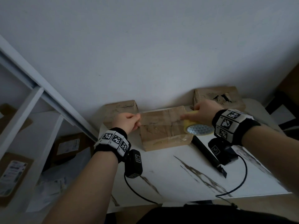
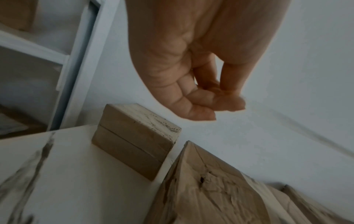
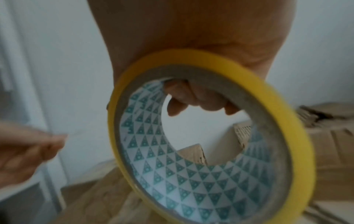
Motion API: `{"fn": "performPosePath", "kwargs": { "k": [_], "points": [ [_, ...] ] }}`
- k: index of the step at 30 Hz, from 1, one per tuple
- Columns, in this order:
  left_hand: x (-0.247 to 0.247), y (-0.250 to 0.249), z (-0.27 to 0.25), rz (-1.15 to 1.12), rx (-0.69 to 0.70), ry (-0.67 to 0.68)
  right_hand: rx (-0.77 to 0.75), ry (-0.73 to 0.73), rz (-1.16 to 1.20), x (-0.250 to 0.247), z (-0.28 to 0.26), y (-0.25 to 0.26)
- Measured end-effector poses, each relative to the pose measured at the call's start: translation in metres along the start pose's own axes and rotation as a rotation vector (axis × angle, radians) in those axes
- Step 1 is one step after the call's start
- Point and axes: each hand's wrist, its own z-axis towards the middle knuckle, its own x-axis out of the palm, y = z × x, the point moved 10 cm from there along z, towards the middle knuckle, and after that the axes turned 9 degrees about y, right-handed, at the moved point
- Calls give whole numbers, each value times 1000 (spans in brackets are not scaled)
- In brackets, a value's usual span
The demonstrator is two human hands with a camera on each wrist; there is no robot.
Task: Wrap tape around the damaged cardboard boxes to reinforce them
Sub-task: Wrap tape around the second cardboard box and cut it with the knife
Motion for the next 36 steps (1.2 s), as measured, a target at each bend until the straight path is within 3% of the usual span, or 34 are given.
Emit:
{"fn": "performPosePath", "kwargs": {
  "k": [9,15,21,36],
  "points": [
    [-9,24,12,-129,-100,9,-10,47,280,0,6,-7],
    [-13,28,12,30,-56,-30,-40,9,125,-6,17,8],
    [-24,50,16,74,-125,-60,30,58,-228,-6,30,1],
    [-15,55,28,206,-168,-112,115,167,-256,15,68,-19]
  ]
}}
